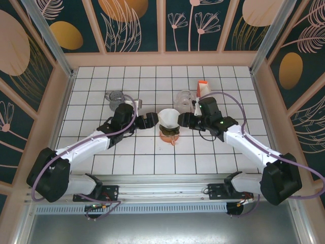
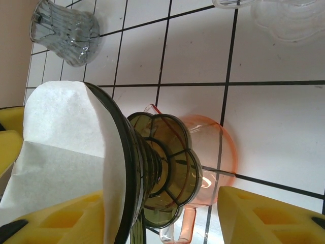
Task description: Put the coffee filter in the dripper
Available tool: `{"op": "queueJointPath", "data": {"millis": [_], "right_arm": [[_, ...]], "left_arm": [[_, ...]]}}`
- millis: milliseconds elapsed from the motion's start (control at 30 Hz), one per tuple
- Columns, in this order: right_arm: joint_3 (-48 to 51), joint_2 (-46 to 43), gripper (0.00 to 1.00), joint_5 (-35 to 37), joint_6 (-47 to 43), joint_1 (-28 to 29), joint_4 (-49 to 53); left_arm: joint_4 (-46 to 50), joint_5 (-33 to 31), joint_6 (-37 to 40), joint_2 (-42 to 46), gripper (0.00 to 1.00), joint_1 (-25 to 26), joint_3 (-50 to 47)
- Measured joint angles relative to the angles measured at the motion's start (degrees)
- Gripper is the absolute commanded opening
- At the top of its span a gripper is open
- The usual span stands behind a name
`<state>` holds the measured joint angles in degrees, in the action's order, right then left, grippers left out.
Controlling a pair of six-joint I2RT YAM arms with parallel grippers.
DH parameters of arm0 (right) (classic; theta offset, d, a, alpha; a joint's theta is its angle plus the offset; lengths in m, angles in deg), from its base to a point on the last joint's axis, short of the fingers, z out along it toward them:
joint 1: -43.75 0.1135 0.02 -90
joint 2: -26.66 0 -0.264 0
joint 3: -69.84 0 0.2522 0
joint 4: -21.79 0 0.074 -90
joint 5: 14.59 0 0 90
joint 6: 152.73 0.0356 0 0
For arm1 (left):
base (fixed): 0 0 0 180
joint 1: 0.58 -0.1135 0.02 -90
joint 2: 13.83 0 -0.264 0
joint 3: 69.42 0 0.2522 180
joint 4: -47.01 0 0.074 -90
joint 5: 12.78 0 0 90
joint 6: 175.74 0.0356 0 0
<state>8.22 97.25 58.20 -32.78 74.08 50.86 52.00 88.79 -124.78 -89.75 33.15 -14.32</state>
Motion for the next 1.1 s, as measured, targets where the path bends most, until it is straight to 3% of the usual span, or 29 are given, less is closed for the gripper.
{"op": "queueJointPath", "data": {"millis": [633, 1100], "right_arm": [[-2.8, -0.3, 0.58, -0.3, 0.4, 0.3, 0.0], [-2.3, -0.7, 0.59, 1.2, 0.2, 5.6, 1.5]], "left_arm": [[-0.4, 0.4, -0.2, 0.1, 0.93, 0.0, 0.0], [-0.9, 0.6, -0.4, 0.2, 0.93, 0.0, -0.2]]}}
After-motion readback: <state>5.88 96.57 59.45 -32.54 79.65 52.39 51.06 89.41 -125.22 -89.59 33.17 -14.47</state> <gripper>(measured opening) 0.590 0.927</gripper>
